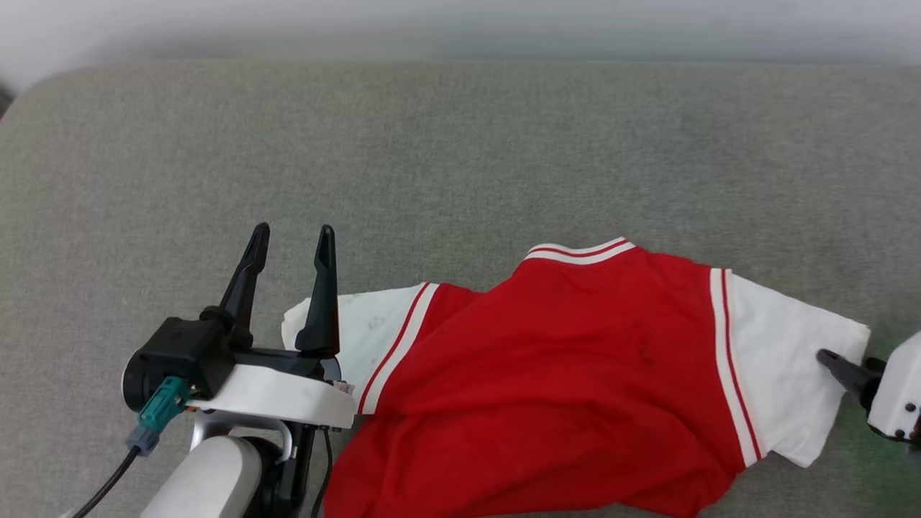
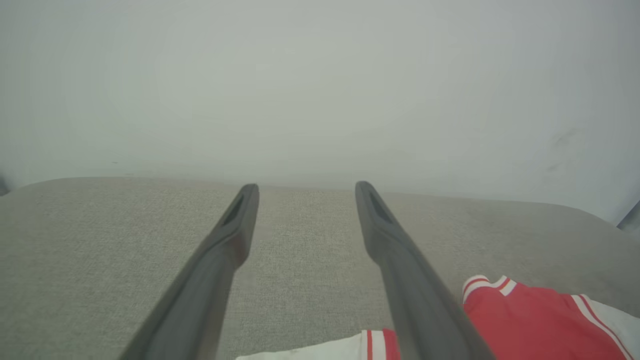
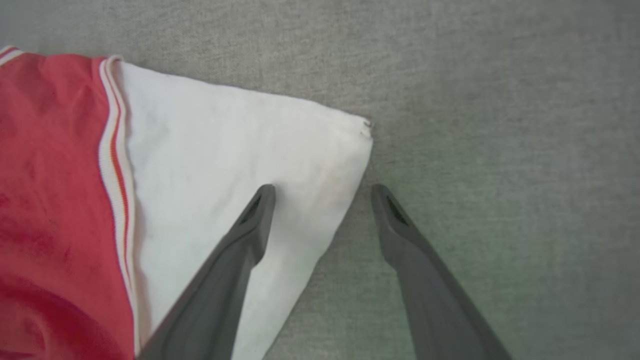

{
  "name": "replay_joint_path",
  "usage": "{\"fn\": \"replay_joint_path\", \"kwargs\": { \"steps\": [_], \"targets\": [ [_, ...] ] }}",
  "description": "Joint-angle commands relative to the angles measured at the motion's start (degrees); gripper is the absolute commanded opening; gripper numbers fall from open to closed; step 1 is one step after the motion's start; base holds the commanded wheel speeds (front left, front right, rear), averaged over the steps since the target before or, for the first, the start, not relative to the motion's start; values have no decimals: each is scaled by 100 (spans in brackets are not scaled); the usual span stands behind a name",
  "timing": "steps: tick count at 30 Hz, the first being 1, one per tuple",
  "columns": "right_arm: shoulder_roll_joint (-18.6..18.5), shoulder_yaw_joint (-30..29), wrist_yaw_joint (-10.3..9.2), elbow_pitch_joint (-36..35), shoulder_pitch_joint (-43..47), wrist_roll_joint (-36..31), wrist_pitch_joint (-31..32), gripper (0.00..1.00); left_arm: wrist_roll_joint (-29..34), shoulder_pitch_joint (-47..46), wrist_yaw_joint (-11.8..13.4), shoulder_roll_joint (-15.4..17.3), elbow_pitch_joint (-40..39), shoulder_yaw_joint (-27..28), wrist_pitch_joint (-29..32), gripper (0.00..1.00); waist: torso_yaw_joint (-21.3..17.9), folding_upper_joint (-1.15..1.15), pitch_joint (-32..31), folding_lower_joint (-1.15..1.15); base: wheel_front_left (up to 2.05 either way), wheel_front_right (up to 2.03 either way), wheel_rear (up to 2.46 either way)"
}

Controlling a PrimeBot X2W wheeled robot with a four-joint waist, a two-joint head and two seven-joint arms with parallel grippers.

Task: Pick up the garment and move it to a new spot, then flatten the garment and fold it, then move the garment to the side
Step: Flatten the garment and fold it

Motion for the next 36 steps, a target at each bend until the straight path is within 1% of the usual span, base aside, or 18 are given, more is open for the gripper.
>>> {"fn": "replay_joint_path", "kwargs": {
  "steps": [1,3,6,7,9,11,14,16,18,20,25,26,28,30,33,36],
  "targets": [
    [-48,57,-4,105,-189,30,69,100,27,-102,-40,-34,55,10,-41,100,143,0,221,0,0,0,0],
    [-51,150,-4,282,-240,27,181,100,33,-111,-55,-61,119,11,-63,100,176,0,276,0,0,0,0],
    [45,288,-3,521,-239,81,344,100,15,-146,-96,-61,212,-2,-57,100,213,0,305,0,0,0,0],
    [86,318,-3,579,-221,91,389,71,5,-149,-103,-42,246,-17,-29,100,221,0,309,0,0,0,0],
    [133,358,-2,627,-178,104,428,0,-64,-134,-130,-36,303,22,-2,100,224,0,296,0,0,0,0],
    [160,375,-2,638,-145,101,453,0,-123,-118,-144,43,358,50,81,100,199,0,257,0,0,0,0],
    [79,355,-2,509,-156,46,318,0,-293,-144,-244,210,466,160,283,100,134,0,167,0,0,0,0],
    [35,374,-3,430,-168,5,231,0,-480,-191,-364,375,605,205,579,100,76,0,90,0,0,0,0],
    [24,409,-3,327,-195,1,145,0,-729,-217,-536,549,760,234,988,100,2,0,-2,0,0,0,0],
    [16,484,-3,248,-195,-10,111,0,-926,-207,-614,798,938,206,1544,100,-96,0,-103,0,0,0,0],
    [89,617,-3,77,-184,-15,95,0,-1468,-355,-846,1245,1088,82,2936,100,-268,0,-157,0,0,0,0],
    [133,704,-3,-11,-231,-40,86,0,-1770,-448,-976,1444,1260,-41,3737,100,-388,0,-93,0,0,0,0],
    [172,767,-3,-52,-272,-43,61,0,-1972,-469,-1044,1512,1386,-124,4182,100,-475,0,-46,0,0,0,0],
    [207,840,-3,-76,-292,-38,25,0,-2085,-533,-1094,1573,1521,-167,4466,100,-555,0,10,0,0,0,0],
    [249,898,-3,-92,-308,-11,-10,0,-2157,-582,-1149,1504,1795,-261,4660,100,-649,0,92,0,0,0,0],
    [272,921,-3,-61,-322,11,-45,0,-2213,-661,-1266,1338,2117,-387,4769,100,-708,0,141,0,0,0,0]
  ]
}}
